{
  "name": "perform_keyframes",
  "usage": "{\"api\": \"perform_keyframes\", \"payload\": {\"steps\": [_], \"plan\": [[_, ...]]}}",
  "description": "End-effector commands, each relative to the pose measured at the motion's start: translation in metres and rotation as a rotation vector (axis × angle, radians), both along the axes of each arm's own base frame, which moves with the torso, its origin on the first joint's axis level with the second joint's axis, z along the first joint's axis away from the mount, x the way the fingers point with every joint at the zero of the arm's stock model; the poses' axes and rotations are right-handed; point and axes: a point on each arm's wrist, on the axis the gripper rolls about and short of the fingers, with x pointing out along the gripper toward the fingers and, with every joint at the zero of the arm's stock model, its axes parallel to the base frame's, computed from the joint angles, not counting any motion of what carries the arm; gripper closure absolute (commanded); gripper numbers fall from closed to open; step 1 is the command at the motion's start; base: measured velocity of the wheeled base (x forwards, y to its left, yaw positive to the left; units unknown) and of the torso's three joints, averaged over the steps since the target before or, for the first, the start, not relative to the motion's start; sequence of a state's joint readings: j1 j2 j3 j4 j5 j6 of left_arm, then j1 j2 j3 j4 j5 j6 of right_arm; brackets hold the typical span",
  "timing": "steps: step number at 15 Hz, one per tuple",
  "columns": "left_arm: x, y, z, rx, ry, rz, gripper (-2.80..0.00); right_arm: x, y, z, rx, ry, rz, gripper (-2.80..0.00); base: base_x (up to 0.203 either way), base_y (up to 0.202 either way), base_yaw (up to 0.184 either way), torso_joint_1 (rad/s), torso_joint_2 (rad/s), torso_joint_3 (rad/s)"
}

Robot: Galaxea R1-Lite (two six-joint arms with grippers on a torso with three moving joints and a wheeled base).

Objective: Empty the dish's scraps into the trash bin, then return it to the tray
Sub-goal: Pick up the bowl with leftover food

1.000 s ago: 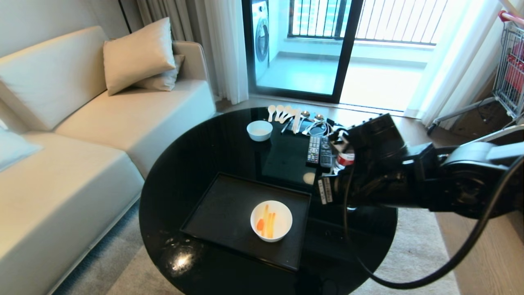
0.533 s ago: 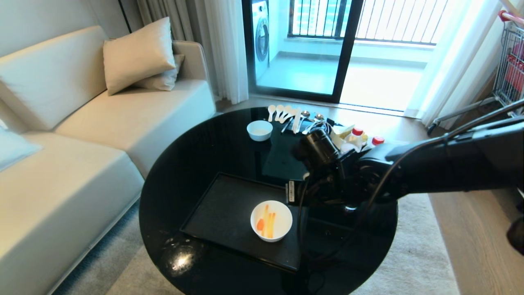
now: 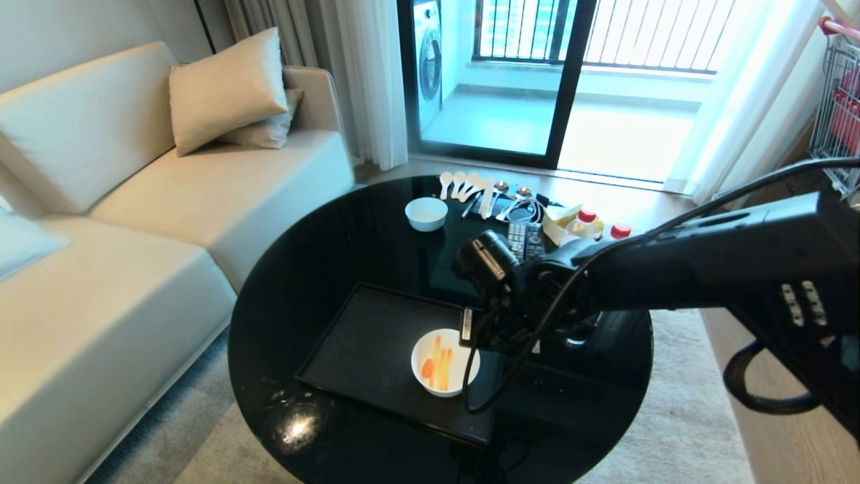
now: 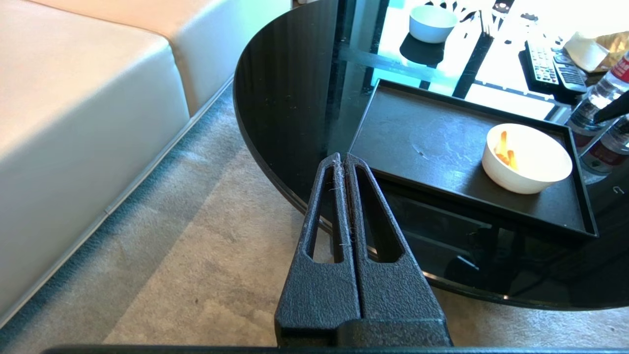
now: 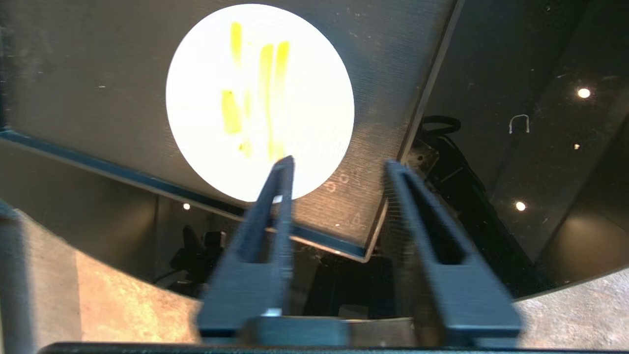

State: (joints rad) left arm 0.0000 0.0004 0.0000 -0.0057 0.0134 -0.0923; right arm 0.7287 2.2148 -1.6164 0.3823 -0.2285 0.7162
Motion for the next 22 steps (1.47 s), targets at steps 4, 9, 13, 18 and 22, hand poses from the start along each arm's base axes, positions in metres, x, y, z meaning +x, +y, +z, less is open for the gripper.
{"api": "perform_keyframes", "payload": {"steps": [4, 9, 13, 18, 22], "plan": [[0.0, 0.0, 0.0, 0.0, -0.001, 0.0, 0.0, 0.01, 0.003, -0.035, -0.075, 0.029, -0.034, -2.8, 0.0, 0.0, 0.0, 0.0, 0.0, 0.0], [0.0, 0.0, 0.0, -0.001, -0.001, 0.0, 0.0, 0.021, 0.008, -0.057, -0.12, 0.037, -0.055, -2.8, 0.0, 0.0, 0.0, 0.0, 0.0, 0.0], [0.0, 0.0, 0.0, 0.0, -0.001, 0.0, 0.0, 0.028, 0.016, -0.058, -0.134, 0.017, -0.036, -2.8, 0.0, 0.0, 0.0, 0.0, 0.0, 0.0], [0.0, 0.0, 0.0, -0.001, -0.001, 0.0, 0.0, 0.031, 0.018, -0.075, -0.195, 0.018, -0.03, -2.8, 0.0, 0.0, 0.0, 0.0, 0.0, 0.0], [0.0, 0.0, 0.0, -0.001, -0.001, 0.0, 0.0, 0.037, 0.025, -0.07, -0.174, -0.008, -0.029, -2.8, 0.0, 0.0, 0.0, 0.0, 0.0, 0.0]]}}
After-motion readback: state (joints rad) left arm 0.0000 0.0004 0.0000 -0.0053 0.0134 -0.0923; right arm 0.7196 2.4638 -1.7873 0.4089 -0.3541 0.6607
